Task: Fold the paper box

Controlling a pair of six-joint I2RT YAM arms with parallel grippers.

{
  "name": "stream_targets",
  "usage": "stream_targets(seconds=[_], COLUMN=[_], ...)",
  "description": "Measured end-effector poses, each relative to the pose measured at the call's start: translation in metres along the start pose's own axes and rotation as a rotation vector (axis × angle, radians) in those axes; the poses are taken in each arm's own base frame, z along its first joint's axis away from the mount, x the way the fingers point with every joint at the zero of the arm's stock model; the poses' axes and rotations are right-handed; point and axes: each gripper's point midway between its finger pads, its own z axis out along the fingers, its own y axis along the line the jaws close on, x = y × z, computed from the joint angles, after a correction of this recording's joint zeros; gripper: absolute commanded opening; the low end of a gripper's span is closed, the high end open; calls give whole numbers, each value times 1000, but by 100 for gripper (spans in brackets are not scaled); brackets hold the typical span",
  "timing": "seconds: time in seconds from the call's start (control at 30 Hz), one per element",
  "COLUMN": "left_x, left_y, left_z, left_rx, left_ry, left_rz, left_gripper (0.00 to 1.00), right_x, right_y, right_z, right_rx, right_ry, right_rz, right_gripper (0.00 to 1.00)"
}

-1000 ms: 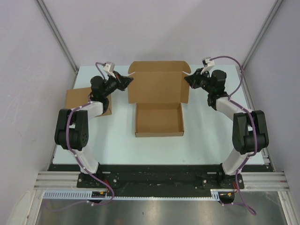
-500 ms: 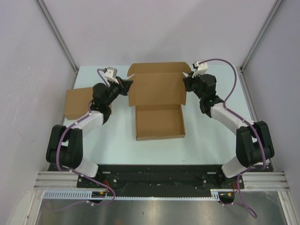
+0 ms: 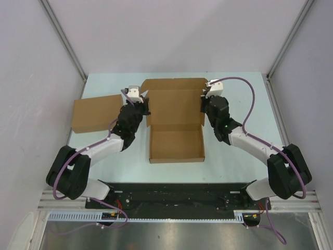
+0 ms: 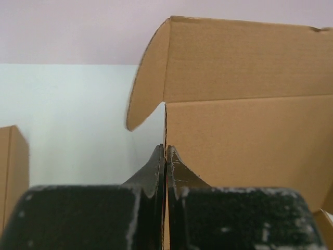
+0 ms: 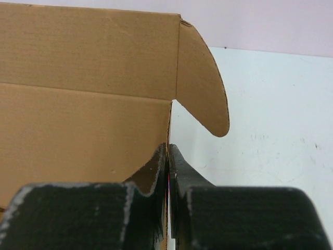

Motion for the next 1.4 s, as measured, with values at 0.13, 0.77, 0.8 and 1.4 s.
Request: stream_targets(seconds=[0.13, 0.77, 0.8, 1.4], left_x=[1, 5, 6, 67], left_y=[-1, -18, -19, -29], left_z=[-6, -62, -66, -124], left_rx=[-105, -162, -161, -145], left_ry=[-18, -165, -173, -32], left_rz=[2, -145, -153, -197], left_gripper=[0, 0, 0, 19], right_x=[2, 13, 14, 88], right_y=[7, 18, 19, 33], right_z=[-15, -75, -79, -130], right_rx=[40, 117, 119, 120], right_ry=[-21, -127, -134, -20], right_rz=[-4, 109, 120, 84], right_gripper=[0, 0, 0, 22])
